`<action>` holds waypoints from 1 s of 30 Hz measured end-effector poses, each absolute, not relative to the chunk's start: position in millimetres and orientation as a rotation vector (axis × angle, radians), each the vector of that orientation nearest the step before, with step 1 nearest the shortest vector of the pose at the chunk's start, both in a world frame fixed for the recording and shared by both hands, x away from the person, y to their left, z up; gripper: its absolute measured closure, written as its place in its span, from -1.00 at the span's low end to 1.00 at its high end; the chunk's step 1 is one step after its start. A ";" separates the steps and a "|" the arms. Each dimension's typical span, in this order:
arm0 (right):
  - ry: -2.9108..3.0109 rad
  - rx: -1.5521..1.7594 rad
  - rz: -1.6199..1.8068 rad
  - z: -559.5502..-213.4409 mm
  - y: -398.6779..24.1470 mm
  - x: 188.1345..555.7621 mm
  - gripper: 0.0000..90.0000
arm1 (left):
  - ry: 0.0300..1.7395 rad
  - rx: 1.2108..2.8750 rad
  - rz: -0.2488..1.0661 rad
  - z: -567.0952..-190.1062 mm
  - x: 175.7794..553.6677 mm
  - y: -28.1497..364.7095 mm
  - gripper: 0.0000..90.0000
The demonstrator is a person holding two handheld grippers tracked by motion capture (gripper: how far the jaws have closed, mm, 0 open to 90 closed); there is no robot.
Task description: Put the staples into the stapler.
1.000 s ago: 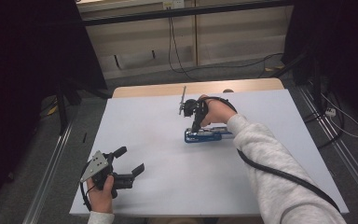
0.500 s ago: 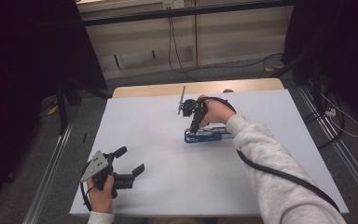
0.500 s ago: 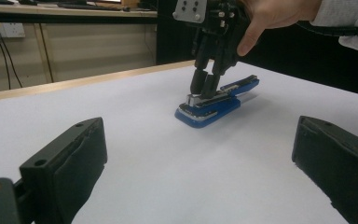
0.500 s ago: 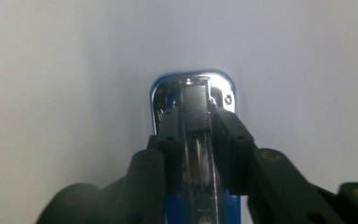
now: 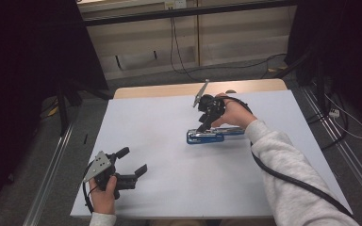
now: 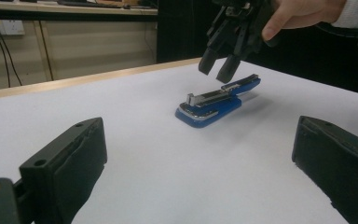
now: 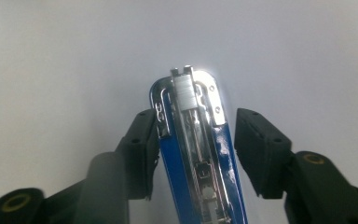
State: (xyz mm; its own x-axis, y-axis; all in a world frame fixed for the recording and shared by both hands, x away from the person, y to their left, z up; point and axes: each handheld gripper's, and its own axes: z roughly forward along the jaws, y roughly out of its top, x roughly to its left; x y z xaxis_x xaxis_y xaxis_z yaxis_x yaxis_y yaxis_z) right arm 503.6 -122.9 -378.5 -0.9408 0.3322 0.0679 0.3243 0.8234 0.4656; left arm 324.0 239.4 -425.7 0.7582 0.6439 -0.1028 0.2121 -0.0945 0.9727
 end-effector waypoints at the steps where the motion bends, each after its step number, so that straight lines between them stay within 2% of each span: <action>1: 2.982 0.571 0.779 -380.0 -127.0 502.5 -0.07 | 0.696 1.667 0.412 -425.6 324.8 238.3 -0.93; 4: 2.937 0.614 0.821 -383.4 -139.3 497.9 -0.12 | 0.698 1.670 0.396 -425.0 327.0 234.1 -0.93; 6: 2.906 0.657 0.858 -386.5 -148.1 495.3 -0.25 | 0.692 1.673 0.398 -424.1 328.2 231.6 -0.94; 12: 2.819 0.764 0.934 -391.2 -178.4 484.1 -0.47 | 0.702 1.700 0.392 -422.2 334.0 223.9 -0.94; 18: 2.747 0.824 0.972 -390.8 -201.9 471.7 -0.60 | 0.723 1.731 0.359 -421.2 341.3 210.6 -0.94; 30: 2.643 0.896 1.020 -391.9 -239.6 453.5 -0.69 | 0.699 1.767 0.319 -422.7 351.3 189.5 -0.94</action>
State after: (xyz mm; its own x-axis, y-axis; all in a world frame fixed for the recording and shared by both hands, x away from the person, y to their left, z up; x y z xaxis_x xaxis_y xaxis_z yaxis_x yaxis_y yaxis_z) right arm 453.5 -239.6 -391.9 -0.8051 0.5906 0.0546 0.4743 0.5857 0.6573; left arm 351.3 189.5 -422.7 0.7857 0.6036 -0.1354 0.2934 -0.1709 0.9406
